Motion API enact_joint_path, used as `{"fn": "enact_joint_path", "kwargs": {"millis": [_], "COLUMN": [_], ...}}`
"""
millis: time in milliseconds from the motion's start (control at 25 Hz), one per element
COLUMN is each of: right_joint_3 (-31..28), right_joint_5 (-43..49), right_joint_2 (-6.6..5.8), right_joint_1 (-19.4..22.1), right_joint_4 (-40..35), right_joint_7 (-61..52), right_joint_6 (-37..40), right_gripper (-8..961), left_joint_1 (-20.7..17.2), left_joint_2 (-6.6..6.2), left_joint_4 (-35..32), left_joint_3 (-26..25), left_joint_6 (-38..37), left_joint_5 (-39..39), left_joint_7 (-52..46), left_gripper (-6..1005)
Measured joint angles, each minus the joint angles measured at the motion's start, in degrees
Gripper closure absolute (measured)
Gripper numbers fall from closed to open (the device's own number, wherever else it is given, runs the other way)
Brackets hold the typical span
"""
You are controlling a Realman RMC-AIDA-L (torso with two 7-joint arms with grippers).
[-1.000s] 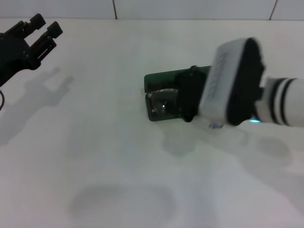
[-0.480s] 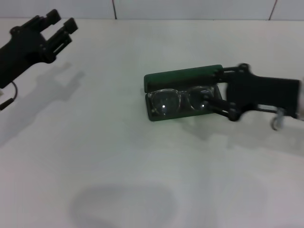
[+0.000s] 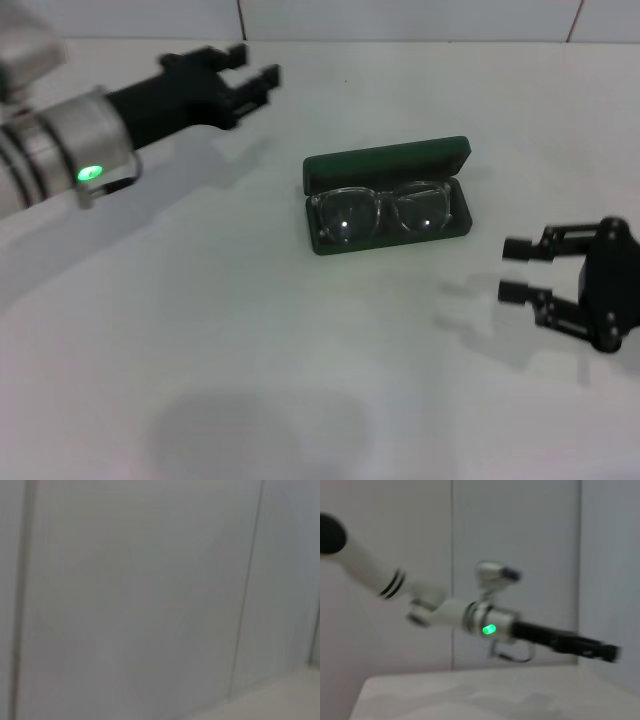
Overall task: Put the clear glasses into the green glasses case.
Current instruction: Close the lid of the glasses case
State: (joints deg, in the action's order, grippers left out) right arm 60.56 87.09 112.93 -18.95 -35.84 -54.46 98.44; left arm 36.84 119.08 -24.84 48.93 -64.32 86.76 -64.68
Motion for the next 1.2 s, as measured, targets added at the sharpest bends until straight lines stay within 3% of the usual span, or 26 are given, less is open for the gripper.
{"fn": "enact_joint_path", "kwargs": {"millis": [280, 440, 560, 880, 1200], "right_joint_3": [0.15, -0.13, 0.10, 0.06, -0.20], "right_joint_5": [5.43, 6.12, 6.15, 6.31, 6.35], "right_joint_2": [0.25, 0.85, 1.05, 0.89, 0.62], "right_joint_1": [-0.51, -0.59, -0.59, -0.62, -1.27], "right_joint_4": [0.24, 0.30, 0.31, 0.04, -0.09], "right_joint_7": [-0.70, -0.37, 0.95, 2.85, 2.94], "right_joint_6": [0.32, -1.18, -2.34, -2.84, -2.89], "right_gripper": [601, 592, 517, 337, 342], "left_joint_1": [8.24, 11.34, 12.93, 12.93, 12.66], "left_joint_2": [0.70, 1.21, 1.43, 1.24, 1.29], "left_joint_4": [0.75, 3.01, 4.76, 4.61, 4.80], "left_joint_3": [15.24, 18.85, 20.52, 29.11, 31.65], "left_joint_6": [13.88, 17.54, 18.51, 18.29, 18.04], "left_joint_5": [-0.28, -0.87, -1.38, -7.92, -8.26], "left_joint_7": [-6.44, -7.62, -7.67, -7.69, -7.82], "left_gripper": [486, 486, 486, 486, 486]}}
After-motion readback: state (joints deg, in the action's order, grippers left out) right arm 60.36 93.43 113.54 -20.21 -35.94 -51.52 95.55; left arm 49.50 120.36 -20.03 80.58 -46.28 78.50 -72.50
